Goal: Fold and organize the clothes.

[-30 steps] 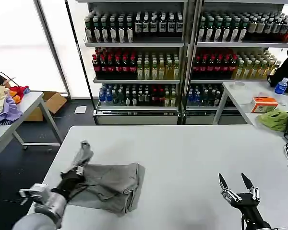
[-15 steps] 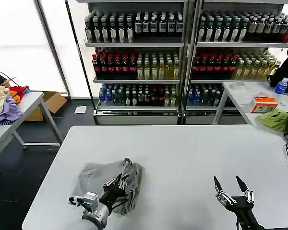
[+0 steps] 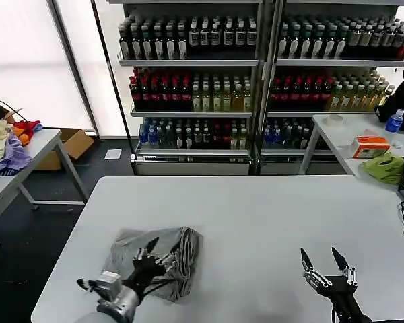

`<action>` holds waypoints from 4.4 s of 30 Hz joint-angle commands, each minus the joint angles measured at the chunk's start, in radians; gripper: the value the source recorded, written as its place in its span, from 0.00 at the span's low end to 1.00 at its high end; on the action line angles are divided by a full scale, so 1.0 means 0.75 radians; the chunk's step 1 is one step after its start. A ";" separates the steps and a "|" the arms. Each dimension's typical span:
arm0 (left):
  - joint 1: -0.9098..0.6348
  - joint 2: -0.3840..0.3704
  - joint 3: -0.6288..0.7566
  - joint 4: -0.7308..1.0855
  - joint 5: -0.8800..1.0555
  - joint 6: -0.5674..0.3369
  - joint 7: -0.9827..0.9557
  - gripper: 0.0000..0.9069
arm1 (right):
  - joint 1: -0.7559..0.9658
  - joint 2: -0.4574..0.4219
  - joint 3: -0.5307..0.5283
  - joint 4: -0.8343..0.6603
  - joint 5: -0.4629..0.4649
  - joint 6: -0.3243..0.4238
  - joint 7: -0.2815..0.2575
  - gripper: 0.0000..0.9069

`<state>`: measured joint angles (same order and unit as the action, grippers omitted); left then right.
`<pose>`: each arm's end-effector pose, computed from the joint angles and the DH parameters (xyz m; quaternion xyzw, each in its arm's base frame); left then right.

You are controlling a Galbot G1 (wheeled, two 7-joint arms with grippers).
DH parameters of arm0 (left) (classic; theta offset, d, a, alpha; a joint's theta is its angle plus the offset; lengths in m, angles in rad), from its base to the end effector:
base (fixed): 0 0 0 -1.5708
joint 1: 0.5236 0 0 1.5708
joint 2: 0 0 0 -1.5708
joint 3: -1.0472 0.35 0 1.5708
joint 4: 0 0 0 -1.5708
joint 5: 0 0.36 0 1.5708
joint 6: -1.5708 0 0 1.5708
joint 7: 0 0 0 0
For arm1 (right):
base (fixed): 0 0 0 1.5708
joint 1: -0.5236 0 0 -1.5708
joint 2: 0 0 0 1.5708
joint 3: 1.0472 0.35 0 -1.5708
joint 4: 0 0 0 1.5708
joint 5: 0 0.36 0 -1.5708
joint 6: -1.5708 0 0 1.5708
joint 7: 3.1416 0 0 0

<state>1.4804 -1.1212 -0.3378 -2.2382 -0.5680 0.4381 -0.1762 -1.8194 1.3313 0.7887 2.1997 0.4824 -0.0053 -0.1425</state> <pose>0.1946 0.0082 -0.2412 -0.1510 -0.9690 0.0696 0.1829 0.1202 -0.1069 -0.2793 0.0348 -0.9960 -0.0682 0.0453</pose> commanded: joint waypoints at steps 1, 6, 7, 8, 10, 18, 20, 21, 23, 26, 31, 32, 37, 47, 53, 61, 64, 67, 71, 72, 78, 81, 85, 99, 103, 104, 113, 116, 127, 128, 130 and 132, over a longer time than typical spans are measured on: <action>0.131 0.109 -0.632 -0.016 -0.174 0.031 0.060 1.00 | 0.003 -0.005 -0.012 -0.008 0.000 0.004 0.000 1.00; 0.061 0.115 -0.576 0.251 -0.167 -0.010 0.017 1.00 | 0.000 -0.010 -0.025 0.000 -0.007 0.003 0.001 1.00; 0.055 0.113 -0.550 0.278 -0.158 -0.013 0.013 1.00 | 0.000 -0.010 -0.025 0.000 -0.008 0.003 0.000 1.00; 0.039 0.101 -0.513 0.316 -0.156 -0.015 0.001 1.00 | 0.000 -0.009 -0.025 0.001 -0.009 0.003 0.000 1.00; 0.028 0.084 -0.475 0.366 -0.149 -0.015 -0.007 1.00 | -0.004 -0.008 -0.024 0.007 -0.011 0.003 0.000 1.00; 0.028 -0.014 -0.355 0.416 -0.017 -0.056 0.005 1.00 | -0.049 0.013 -0.036 0.038 -0.018 0.012 -0.004 1.00; 0.039 -0.028 -0.341 0.401 -0.017 -0.055 0.005 1.00 | -0.055 0.025 -0.048 0.036 -0.035 0.017 -0.005 1.00; 0.040 -0.035 -0.335 0.394 -0.015 -0.055 0.006 1.00 | -0.054 0.027 -0.053 0.032 -0.047 0.021 -0.005 1.00; 0.039 -0.043 -0.325 0.398 -0.001 -0.055 0.008 1.00 | -0.050 0.027 -0.058 0.027 -0.055 0.023 -0.005 1.00; 0.033 -0.056 -0.312 0.411 0.018 -0.055 0.009 1.00 | -0.046 0.027 -0.064 0.034 -0.054 0.023 -0.005 1.00; 0.045 -0.073 -0.291 0.396 0.037 -0.058 0.009 1.00 | -0.047 0.033 -0.059 0.037 -0.054 0.027 -0.004 1.00; 0.047 -0.075 -0.290 0.393 0.037 -0.058 0.010 1.00 | -0.049 0.036 -0.057 0.036 -0.053 0.029 -0.004 1.00; 0.076 -0.093 -0.254 0.367 0.047 -0.085 0.018 1.00 | -0.058 0.047 -0.050 0.035 -0.054 0.036 -0.004 1.00; 0.077 -0.127 -0.214 0.396 0.048 -0.130 0.019 0.02 | -0.058 0.068 -0.054 0.037 -0.056 0.035 0.001 1.00; 0.080 -0.125 -0.230 0.401 -0.010 -0.138 0.021 0.02 | -0.063 0.062 -0.049 0.035 -0.054 0.039 0.002 1.00; 0.100 -0.133 -0.289 0.356 -0.100 -0.140 0.018 0.02 | -0.055 0.057 -0.057 0.033 -0.053 0.040 0.003 1.00; 0.097 -0.185 -0.361 0.305 -0.214 -0.111 0.002 0.02 | -0.052 0.059 -0.054 0.032 -0.049 0.043 0.004 1.00; 0.107 -0.206 -0.486 0.253 -0.245 -0.108 0.001 0.02 | -0.051 0.056 -0.044 0.031 -0.046 0.045 0.005 1.00; 0.111 -0.110 -0.747 0.202 -0.394 -0.077 0.007 0.02 | -0.052 0.041 -0.025 0.027 -0.025 0.049 0.008 1.00; 0.109 -0.084 -0.770 0.196 -0.408 -0.070 0.012 0.02 | -0.050 0.039 -0.023 0.025 -0.024 0.049 0.009 1.00; 0.101 0.194 -1.125 0.261 -0.535 0.011 0.107 0.02 | -0.034 0.038 -0.037 0.027 -0.017 0.043 0.013 1.00; 0.113 0.299 -1.192 0.306 -0.596 0.051 0.133 0.03 | -0.018 0.040 -0.043 0.025 -0.018 0.041 0.014 1.00; 0.112 0.398 -1.220 0.328 -0.597 0.083 0.168 0.03 | -0.011 0.044 -0.042 0.028 -0.013 0.041 0.015 1.00; 0.110 0.387 -0.662 0.028 -0.528 0.152 0.133 0.03 | -0.002 0.048 -0.012 -0.010 0.052 0.033 0.028 1.00; 0.003 0.381 -0.261 -0.053 -0.563 0.182 0.040 0.03 | 0.007 0.065 -0.029 -0.032 0.044 0.024 0.031 1.00; -0.023 0.370 -0.162 -0.053 -0.565 0.183 0.028 0.03 | 0.006 0.068 -0.031 -0.031 0.042 0.021 0.031 1.00; -0.389 0.170 0.430 0.332 -0.503 0.155 -0.023 0.03 | -0.048 0.062 -0.007 0.022 0.011 -0.023 0.045 1.00; -0.452 0.135 0.500 0.398 -0.464 0.135 -0.033 0.03 | -0.043 0.050 -0.022 0.084 0.120 -0.139 0.079 1.00; -0.548 0.024 0.557 0.384 -0.493 0.127 -0.137 0.03 | 0.250 -0.047 -0.297 0.106 0.235 -0.506 0.277 1.00; -0.542 0.022 0.544 0.368 -0.497 0.124 -0.146 0.07 | 0.291 -0.062 -0.331 0.106 0.266 -0.556 0.305 1.00; -0.524 0.027 0.499 0.328 -0.515 0.123 -0.141 0.39 | 0.367 -0.079 -0.413 0.094 0.311 -0.619 0.387 1.00; -0.501 0.043 0.450 0.295 -0.517 0.119 -0.101 1.00 | 0.423 -0.095 -0.490 0.066 0.315 -0.644 0.418 1.00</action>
<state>1.1509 -1.0544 -0.0395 -1.9833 -0.9465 0.5345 -0.2473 -1.7151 1.3213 0.6404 2.2579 0.6210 -0.2563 0.0075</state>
